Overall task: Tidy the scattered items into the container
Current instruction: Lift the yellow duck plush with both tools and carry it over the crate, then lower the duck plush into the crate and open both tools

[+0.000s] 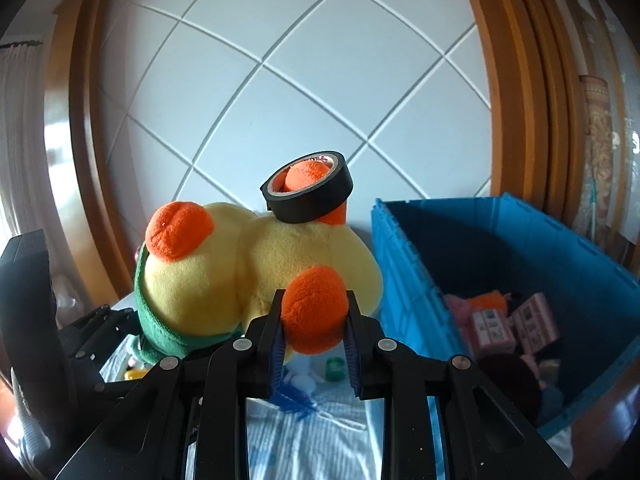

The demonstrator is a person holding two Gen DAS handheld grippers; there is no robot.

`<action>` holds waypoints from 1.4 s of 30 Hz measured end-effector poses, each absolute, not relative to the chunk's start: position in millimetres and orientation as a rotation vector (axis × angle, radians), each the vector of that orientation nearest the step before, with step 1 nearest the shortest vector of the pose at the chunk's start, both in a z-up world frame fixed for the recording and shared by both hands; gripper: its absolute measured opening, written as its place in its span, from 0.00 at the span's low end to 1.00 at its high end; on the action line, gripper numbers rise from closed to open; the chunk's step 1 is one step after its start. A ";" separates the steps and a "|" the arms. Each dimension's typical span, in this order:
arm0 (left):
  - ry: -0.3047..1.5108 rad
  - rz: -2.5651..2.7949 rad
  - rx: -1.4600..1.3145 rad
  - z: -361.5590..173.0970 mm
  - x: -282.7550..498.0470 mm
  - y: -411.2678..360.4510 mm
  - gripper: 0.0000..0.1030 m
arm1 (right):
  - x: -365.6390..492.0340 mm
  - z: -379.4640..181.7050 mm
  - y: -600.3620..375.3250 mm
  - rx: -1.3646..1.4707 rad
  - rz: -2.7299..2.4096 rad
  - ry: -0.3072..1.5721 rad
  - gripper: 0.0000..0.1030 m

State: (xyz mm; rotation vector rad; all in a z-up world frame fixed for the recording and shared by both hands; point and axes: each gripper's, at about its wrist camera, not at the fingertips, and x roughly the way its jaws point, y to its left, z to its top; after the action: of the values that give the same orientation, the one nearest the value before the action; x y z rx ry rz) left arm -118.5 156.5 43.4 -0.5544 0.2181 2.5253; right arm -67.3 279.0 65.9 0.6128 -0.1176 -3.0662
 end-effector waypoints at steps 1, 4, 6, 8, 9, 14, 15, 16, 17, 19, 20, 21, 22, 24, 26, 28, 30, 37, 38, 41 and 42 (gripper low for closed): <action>0.219 2.515 -0.544 48.2 -115.2 169.4 0.63 | -64.6 71.0 292.0 0.600 -3.081 -0.115 0.24; 0.232 2.498 -0.506 63.4 -103.6 217.3 0.63 | -61.1 86.5 336.3 0.569 -3.118 -0.079 0.24; 0.240 2.496 -0.502 73.3 -100.0 255.6 0.63 | -62.8 96.4 367.7 0.563 -3.126 -0.049 0.24; 0.235 2.482 -0.552 81.6 -101.8 293.4 0.63 | -69.7 105.7 403.2 0.570 -3.125 -0.002 0.24; 0.223 2.478 -0.579 85.1 -104.9 312.3 0.63 | -74.5 109.4 420.3 0.580 -3.122 0.024 0.24; 0.225 2.479 -0.675 91.1 -121.6 408.8 0.63 | -111.4 118.3 505.7 0.677 -3.092 0.106 0.24; 0.228 2.481 -0.695 90.4 -126.4 424.6 0.63 | -121.4 117.4 522.0 0.701 -3.081 0.106 0.24; 0.234 2.484 -0.712 88.7 -131.1 439.2 0.63 | -130.1 115.8 536.1 0.723 -3.071 0.102 0.24; 0.243 2.489 -0.729 87.4 -136.2 454.0 0.63 | -137.8 113.7 548.2 0.739 -3.062 0.098 0.24; 0.260 2.500 -0.753 83.1 -147.2 479.8 0.63 | -155.6 108.4 568.6 0.766 -3.047 0.099 0.24; 0.271 2.507 -0.772 80.5 -155.3 492.0 0.63 | -165.5 105.2 577.1 0.781 -3.039 0.103 0.24; 0.279 2.510 -0.790 78.2 -162.5 501.7 0.63 | -175.8 102.2 584.3 0.796 -3.034 0.107 0.24; 0.287 2.511 -0.810 77.1 -170.4 512.1 0.63 | -186.2 99.7 589.5 0.813 -3.030 0.113 0.24; 0.296 2.501 -0.852 71.2 -190.2 531.8 0.63 | -207.7 92.0 599.0 0.846 -3.024 0.127 0.24; 0.290 2.485 -0.921 58.6 -213.2 547.5 0.63 | -233.0 79.7 609.3 0.905 -3.003 0.124 0.24; 0.291 2.470 -1.022 41.6 -234.6 563.6 0.63 | -257.7 63.5 614.7 0.991 -2.959 0.097 0.24; 0.286 2.446 -1.138 20.8 -252.6 573.4 0.63 | -283.5 43.7 622.5 1.093 -2.908 0.066 0.24; 0.351 2.305 -1.576 -74.5 -293.3 601.1 0.63 | -352.3 -55.7 637.9 1.516 -2.660 -0.047 0.24; 0.396 2.275 -1.635 -88.9 -295.0 605.8 0.63 | -357.7 -72.2 638.8 1.591 -2.615 -0.047 0.24; 0.540 2.214 -1.724 -122.9 -285.4 620.5 0.63 | -357.8 -110.5 632.3 1.747 -2.522 0.009 0.24; 0.581 2.207 -1.734 -131.6 -280.3 625.0 0.63 | -356.8 -115.4 631.0 1.763 -2.516 0.024 0.24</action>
State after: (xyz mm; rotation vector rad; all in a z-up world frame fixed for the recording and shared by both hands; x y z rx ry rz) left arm -280.3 625.0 -131.6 -1.7337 0.5812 2.2069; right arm -356.8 631.0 -115.4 1.7626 0.0237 -2.5157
